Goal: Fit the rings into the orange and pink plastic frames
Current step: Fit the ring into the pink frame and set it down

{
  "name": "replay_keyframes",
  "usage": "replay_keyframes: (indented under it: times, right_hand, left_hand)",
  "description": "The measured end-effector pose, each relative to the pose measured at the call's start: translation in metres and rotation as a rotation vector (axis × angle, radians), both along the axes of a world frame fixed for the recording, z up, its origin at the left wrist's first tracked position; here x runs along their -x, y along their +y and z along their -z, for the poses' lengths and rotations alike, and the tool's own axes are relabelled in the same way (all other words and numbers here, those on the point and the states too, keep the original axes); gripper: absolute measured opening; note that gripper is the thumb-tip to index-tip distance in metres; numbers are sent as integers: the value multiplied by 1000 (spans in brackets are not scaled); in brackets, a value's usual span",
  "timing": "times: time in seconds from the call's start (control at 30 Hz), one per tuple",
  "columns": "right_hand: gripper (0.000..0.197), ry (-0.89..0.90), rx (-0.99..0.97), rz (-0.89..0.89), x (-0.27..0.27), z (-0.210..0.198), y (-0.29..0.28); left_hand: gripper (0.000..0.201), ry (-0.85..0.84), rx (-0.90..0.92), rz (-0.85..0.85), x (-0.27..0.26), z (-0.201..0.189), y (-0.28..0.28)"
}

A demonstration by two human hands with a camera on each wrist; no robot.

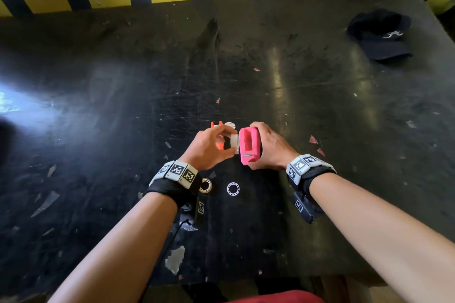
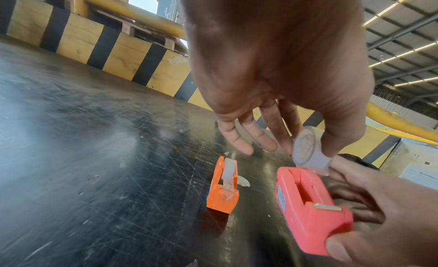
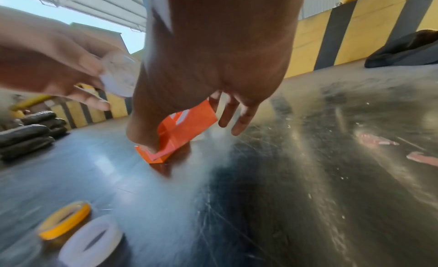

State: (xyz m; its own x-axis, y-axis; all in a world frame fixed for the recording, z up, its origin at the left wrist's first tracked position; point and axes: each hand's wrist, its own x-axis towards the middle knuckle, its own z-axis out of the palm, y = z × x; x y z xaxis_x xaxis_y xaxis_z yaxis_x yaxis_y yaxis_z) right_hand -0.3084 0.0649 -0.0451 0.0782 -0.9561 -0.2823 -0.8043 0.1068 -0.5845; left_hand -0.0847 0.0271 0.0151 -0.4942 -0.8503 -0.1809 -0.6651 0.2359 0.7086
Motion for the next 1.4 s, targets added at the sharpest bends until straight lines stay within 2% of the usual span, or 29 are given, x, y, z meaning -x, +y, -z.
replay_keyframes:
  times: [0.23,0.6,0.73,0.93,1.07,1.23,1.4]
  right_hand:
    - [111,-91,159,-34,-6,-29,16]
    - [105,-161,239,-27,-8,-45,36]
    - [98,-193,240,-34,-11,-47,40]
    - [87,-185,251,-74,-12,-48,42]
    - [87,-182,248,-82,-13,-48,41]
    - [87,-195,230,-82,-15,-49,41]
    - [90,-196,218,-108,-15,-52,45]
  left_hand:
    - [47,2,62,40,16,-5,4]
    - [55,-77,117,28,22,-10,10]
    - [57,35,79,-23,19,-18,15]
    - [34,83,39,-48,12,-26,20]
    - [18,106,85,-37,3,-31,21]
    - [39,26,125,39,-4,-37,24]
    - [42,-13,207,93,-3,-40,29]
